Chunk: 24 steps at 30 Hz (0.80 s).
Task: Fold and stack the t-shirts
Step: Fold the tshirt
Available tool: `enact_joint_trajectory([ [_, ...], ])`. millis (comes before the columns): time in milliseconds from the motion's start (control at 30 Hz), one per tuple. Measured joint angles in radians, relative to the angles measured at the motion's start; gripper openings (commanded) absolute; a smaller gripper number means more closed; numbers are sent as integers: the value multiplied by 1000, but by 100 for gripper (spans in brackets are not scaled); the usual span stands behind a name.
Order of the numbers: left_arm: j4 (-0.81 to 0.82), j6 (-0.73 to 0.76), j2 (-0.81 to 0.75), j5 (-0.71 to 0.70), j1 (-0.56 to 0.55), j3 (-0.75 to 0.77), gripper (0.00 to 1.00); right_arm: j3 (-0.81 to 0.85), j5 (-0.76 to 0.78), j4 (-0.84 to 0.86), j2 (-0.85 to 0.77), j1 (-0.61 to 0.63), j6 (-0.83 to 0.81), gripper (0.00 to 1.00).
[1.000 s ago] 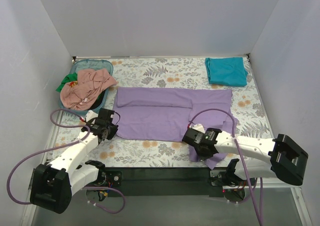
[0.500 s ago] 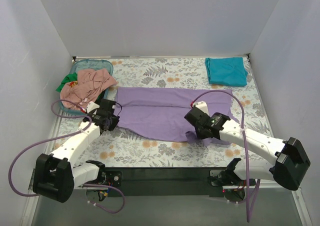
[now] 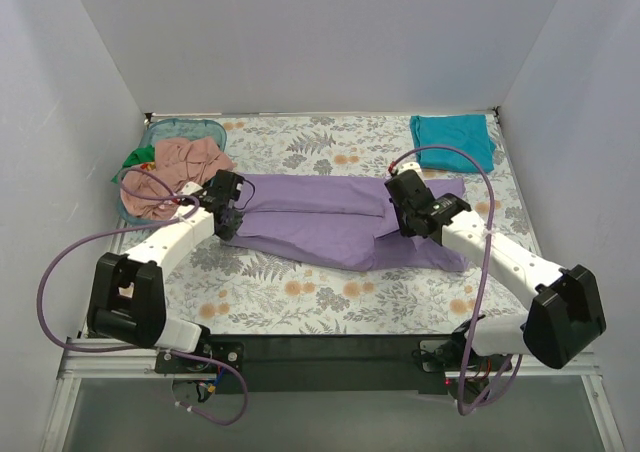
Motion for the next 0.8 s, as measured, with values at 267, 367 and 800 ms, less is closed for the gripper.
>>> enact_joint_trajectory([
  [267, -4, -25, 36, -30, 31, 47, 0, 84, -42, 100, 111, -95, -146, 5],
  [367, -6, -40, 48, -42, 43, 50, 0, 101, -67, 138, 133, -122, -183, 4],
  [800, 27, -86, 47, -80, 48, 41, 0, 176, -66, 210, 214, -178, -234, 4],
])
